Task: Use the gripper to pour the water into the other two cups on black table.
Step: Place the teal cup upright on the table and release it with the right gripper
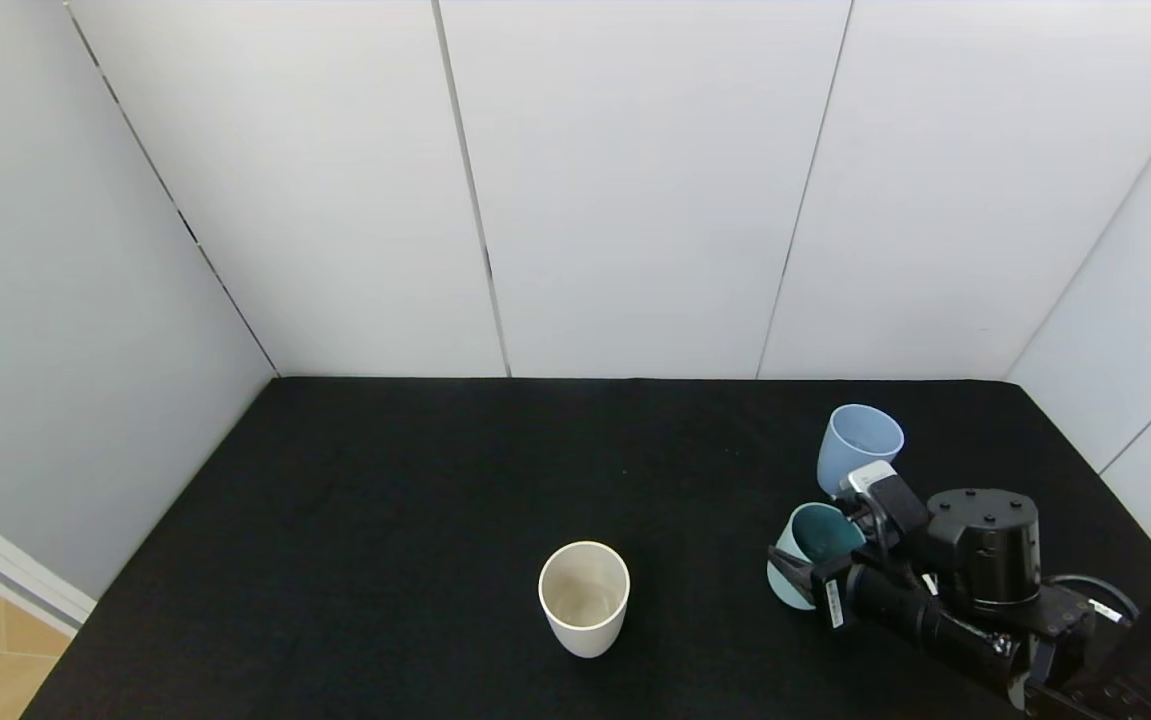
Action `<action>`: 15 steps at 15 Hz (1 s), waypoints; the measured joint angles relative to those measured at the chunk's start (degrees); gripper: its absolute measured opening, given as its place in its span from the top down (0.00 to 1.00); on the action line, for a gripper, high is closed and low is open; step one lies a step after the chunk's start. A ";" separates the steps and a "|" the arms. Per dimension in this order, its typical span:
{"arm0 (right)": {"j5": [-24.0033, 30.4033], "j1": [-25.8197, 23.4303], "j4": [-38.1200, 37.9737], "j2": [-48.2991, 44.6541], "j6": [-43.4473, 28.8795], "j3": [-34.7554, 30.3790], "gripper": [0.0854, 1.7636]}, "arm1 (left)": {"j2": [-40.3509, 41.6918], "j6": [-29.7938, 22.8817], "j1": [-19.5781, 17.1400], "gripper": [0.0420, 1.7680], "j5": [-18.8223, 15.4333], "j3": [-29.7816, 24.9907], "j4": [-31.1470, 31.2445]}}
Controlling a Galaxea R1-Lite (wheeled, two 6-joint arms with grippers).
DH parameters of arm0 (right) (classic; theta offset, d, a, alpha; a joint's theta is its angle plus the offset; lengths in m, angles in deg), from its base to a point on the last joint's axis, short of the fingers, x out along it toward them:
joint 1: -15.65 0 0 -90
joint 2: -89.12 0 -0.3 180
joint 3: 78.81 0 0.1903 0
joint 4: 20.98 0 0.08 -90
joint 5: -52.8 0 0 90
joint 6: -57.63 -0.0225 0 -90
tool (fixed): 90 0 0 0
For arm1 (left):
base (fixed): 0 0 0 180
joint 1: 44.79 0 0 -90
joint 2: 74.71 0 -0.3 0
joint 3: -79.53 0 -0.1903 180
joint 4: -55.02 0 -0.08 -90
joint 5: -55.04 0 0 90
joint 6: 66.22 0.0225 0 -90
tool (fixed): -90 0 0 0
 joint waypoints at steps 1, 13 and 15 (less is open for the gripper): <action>-0.02 0.00 0.00 0.07 0.00 0.00 0.32 | 0.00 -0.02 0.00 0.03 0.00 0.00 0.02; 0.00 0.41 0.34 -0.98 0.16 -0.52 0.11 | 0.00 0.00 -0.02 0.03 0.00 0.00 0.02; 0.00 0.50 0.17 -2.27 0.35 -0.68 0.09 | 0.00 0.00 -0.05 0.03 0.00 0.00 0.02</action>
